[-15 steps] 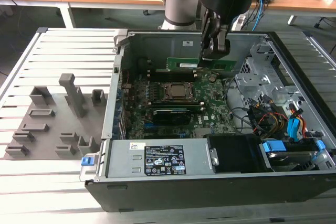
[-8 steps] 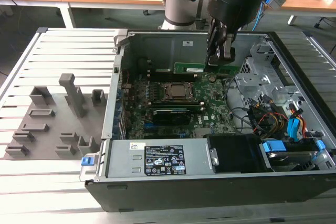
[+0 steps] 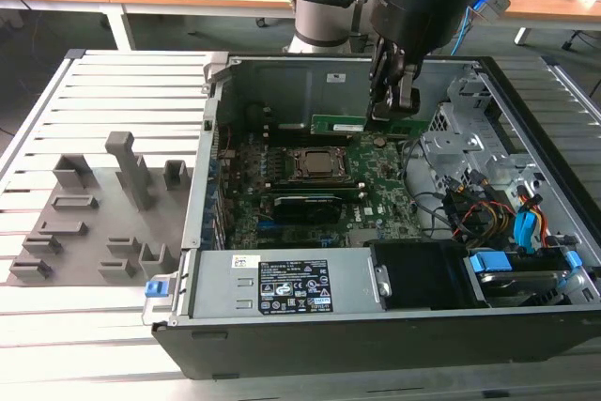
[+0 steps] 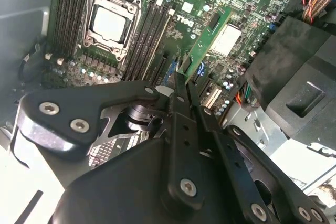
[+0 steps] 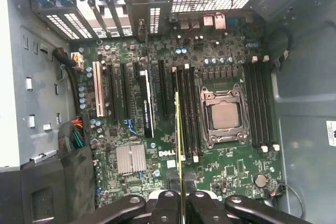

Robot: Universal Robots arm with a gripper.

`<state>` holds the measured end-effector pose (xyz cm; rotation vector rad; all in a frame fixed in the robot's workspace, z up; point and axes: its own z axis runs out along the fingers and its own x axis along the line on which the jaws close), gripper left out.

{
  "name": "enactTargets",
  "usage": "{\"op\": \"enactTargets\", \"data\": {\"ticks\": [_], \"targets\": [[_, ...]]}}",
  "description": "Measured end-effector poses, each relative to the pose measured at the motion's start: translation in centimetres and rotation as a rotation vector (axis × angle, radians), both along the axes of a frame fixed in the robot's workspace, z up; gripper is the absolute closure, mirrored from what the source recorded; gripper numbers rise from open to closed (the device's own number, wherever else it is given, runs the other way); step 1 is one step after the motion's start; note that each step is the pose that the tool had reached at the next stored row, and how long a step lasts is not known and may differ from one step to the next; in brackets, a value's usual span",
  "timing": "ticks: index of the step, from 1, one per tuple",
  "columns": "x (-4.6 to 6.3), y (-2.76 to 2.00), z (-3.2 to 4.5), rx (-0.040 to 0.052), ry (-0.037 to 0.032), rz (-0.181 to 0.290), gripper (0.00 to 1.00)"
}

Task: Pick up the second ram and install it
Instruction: 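Pick up the second ram and move it above second insertion slot, then insert the second ram into the second slot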

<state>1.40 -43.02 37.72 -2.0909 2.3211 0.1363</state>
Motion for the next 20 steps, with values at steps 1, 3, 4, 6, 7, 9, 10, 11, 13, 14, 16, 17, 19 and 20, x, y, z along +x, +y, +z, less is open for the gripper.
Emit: {"op": "enactTargets", "data": {"ticks": [1,3,4,6,7,9,10,11,13,14,16,17,19,20], "targets": [[0.0,0.00,0.00,0.0000,0.0000,0.000,0.86],[0.0,0.00,0.00,0.0000,-0.0001,0.000,0.86],[0.0,0.00,0.00,0.0000,0.0000,0.000,0.86],[0.0,0.00,-0.03,0.0000,0.0000,0.000,0.86],[0.0,0.00,-0.09,0.0001,-0.0001,0.000,0.86],[-0.1,0.00,-0.14,0.0016,-0.0001,0.000,0.86],[-0.1,0.00,-0.19,0.0019,0.0000,0.000,0.86],[-0.2,0.00,-0.23,0.0018,0.0000,0.000,0.86],[-0.3,0.01,-0.54,0.0019,0.0000,0.000,0.86],[-0.3,0.01,-0.80,0.0020,0.0000,0.000,0.86],[-0.4,0.02,-1.20,0.0019,0.0000,0.000,0.86],[-0.5,0.04,-1.28,0.0018,0.0000,0.000,0.86],[-0.7,0.10,-1.64,0.0019,0.0000,0.000,0.86],[-0.7,0.11,-1.79,0.0019,0.0000,0.000,0.86]]}}
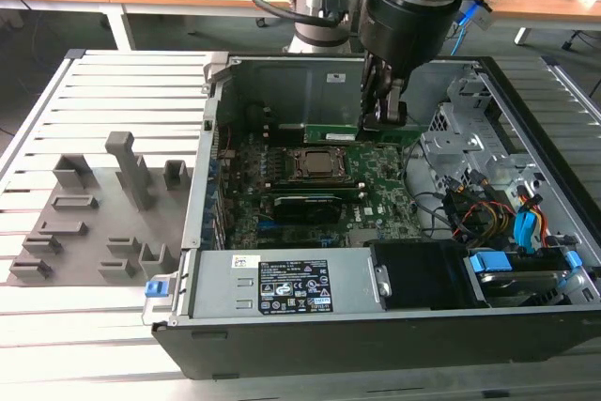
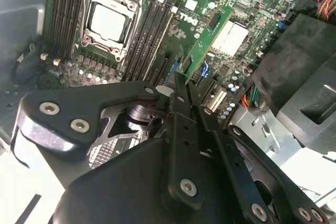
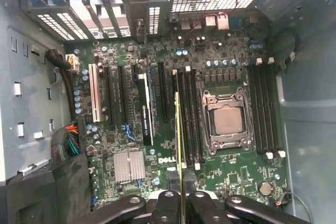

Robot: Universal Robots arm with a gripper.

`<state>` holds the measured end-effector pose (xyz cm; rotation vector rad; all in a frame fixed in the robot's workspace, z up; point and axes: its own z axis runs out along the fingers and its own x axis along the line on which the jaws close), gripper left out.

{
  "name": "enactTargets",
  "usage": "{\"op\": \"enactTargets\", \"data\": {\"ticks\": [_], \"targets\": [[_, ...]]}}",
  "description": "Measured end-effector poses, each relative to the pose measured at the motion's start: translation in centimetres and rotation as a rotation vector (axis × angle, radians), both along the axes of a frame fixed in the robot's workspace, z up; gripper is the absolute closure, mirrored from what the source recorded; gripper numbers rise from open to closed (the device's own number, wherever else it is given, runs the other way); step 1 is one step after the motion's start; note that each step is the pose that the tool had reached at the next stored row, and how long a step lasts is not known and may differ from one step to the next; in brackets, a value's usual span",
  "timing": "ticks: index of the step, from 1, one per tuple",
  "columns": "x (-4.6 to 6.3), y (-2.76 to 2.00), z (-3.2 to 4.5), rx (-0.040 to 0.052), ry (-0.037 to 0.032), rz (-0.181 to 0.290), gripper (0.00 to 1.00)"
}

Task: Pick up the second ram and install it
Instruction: 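Insert the second ram into the second slot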

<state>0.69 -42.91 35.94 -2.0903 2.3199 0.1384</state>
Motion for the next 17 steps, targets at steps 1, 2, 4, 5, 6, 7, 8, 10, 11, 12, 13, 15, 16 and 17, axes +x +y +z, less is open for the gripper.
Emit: {"op": "enactTargets", "data": {"ticks": [1,2,4,5,6,7,8,10,11,12,13,15,16,17], "targets": [[0.0,0.02,-0.18,0.0000,0.0000,0.000,0.86],[0.0,0.03,-0.27,-0.0001,0.0000,0.000,0.86],[0.0,0.08,-0.59,0.0002,0.0000,0.000,0.86],[-0.1,0.10,-0.72,0.0001,0.0000,0.000,0.86],[-0.1,0.10,-0.82,0.0000,0.0000,0.000,0.86],[-0.1,0.11,-0.94,0.0002,0.0000,0.000,0.86],[-0.1,0.11,-1.09,0.0000,0.0000,0.000,0.86],[-0.1,0.13,-1.63,0.0000,0.0000,0.000,0.86],[-0.1,0.14,-1.76,0.0000,0.0000,0.000,0.86],[-0.1,0.16,-1.90,0.0001,0.0000,0.000,0.86],[-0.1,0.18,-2.12,0.0001,-0.0001,0.000,0.86],[-0.1,0.23,-2.56,0.0000,0.0000,0.000,0.86],[-0.1,0.24,-2.68,-0.0001,0.0000,0.000,0.86],[-0.2,0.30,-2.94,-0.0001,0.0000,0.000,0.86]]}}
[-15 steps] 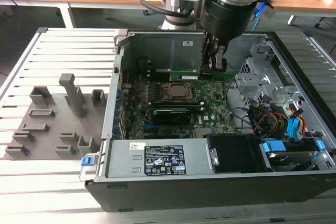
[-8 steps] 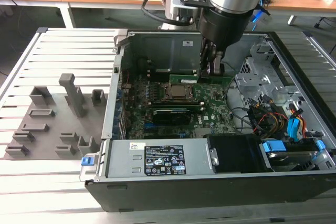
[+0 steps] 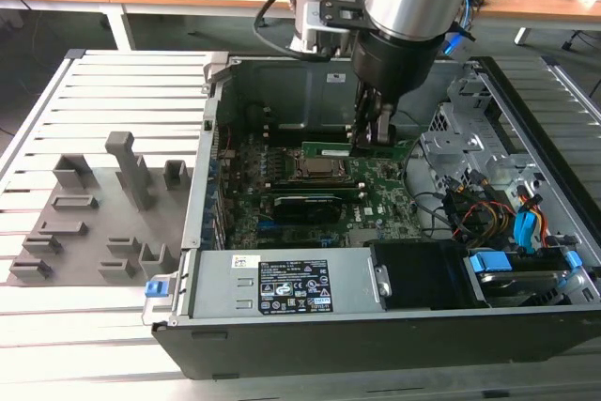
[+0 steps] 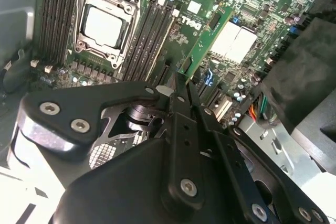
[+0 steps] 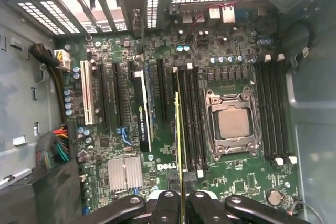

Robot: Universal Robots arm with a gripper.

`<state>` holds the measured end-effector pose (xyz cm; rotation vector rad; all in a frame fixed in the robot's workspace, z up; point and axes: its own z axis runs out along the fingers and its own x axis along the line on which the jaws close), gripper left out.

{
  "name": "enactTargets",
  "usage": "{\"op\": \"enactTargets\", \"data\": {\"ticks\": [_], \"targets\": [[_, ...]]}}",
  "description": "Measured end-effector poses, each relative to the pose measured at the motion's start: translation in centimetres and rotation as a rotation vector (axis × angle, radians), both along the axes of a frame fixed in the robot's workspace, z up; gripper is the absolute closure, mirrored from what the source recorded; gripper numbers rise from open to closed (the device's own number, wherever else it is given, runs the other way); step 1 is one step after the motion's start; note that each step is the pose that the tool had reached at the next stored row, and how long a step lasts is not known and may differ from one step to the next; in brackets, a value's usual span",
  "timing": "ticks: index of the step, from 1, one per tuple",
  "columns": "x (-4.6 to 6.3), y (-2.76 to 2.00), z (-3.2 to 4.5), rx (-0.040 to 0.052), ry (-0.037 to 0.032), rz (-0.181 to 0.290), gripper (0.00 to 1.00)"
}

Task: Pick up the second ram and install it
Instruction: 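Insert the second ram into the second slot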

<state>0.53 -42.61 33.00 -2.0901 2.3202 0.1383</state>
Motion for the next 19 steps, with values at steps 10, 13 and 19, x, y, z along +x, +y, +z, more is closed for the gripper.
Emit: {"op": "enactTargets", "data": {"ticks": [10,13,19], "targets": [[-0.8,0.93,-2.19,-0.0002,0.0000,0.000,0.86],[-0.8,1.16,-2.73,0.0001,0.0000,0.000,0.86],[-0.8,1.19,-3.48,0.0001,0.0000,0.000,0.86]]}}
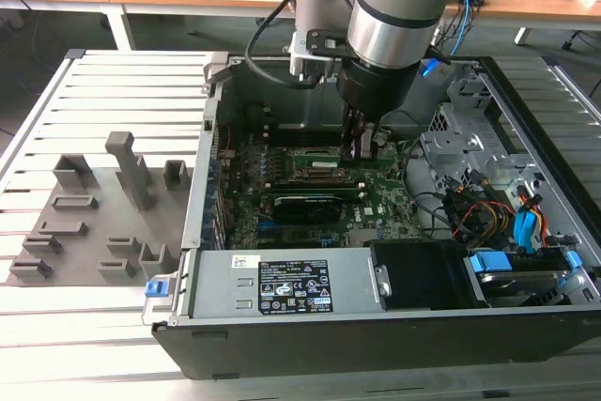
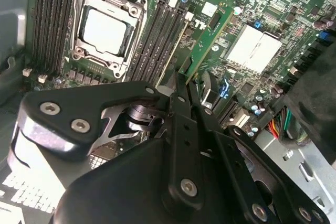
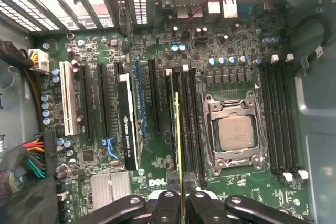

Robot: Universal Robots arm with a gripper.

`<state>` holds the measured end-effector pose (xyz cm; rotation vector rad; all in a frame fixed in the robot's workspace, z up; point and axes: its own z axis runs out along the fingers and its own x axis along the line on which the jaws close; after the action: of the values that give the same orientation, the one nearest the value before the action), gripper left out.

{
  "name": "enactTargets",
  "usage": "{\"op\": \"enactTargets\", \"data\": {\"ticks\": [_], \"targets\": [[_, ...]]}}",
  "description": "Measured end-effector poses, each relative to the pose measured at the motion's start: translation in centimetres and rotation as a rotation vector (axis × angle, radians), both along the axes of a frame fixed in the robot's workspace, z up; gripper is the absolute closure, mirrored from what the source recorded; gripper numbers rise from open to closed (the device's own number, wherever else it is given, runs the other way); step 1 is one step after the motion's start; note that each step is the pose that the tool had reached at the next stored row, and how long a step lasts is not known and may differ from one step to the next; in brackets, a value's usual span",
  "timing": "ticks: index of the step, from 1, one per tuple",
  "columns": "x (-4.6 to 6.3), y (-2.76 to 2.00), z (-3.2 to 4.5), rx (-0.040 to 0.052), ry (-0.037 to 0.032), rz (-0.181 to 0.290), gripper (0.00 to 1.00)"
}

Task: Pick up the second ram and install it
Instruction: 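Insert the second ram into the second slot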

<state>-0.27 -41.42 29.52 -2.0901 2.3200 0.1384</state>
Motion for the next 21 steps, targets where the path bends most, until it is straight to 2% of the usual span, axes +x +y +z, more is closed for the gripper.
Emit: {"op": "enactTargets", "data": {"ticks": [4,5,8,10,12,13,15,16,17,19,21], "targets": [[-0.5,0.00,-0.46,0.0001,0.0000,0.000,0.86],[-1.1,0.15,-0.77,-0.0001,-0.0001,0.000,0.86],[-1.5,0.66,-1.34,0.0003,-0.0001,0.000,0.86],[-1.7,0.84,-1.65,0.0005,-0.0002,0.000,0.86],[-2.2,1.22,-2.55,0.0001,-0.0023,0.016,0.86],[-2.2,1.74,-2.97,0.0001,-0.0026,0.022,0.86],[-2.2,2.61,-3.48,-0.0074,-0.0024,0.034,0.86],[-2.2,2.85,-3.62,-0.0202,-0.0023,0.041,0.86],[-2.3,2.92,-3.93,-0.0268,-0.0022,0.043,0.86],[-2.7,2.91,-4.91,-0.0269,-0.0021,0.043,0.86],[-2.8,2.91,-5.33,-0.0201,-0.0023,0.043,0.86]]}}
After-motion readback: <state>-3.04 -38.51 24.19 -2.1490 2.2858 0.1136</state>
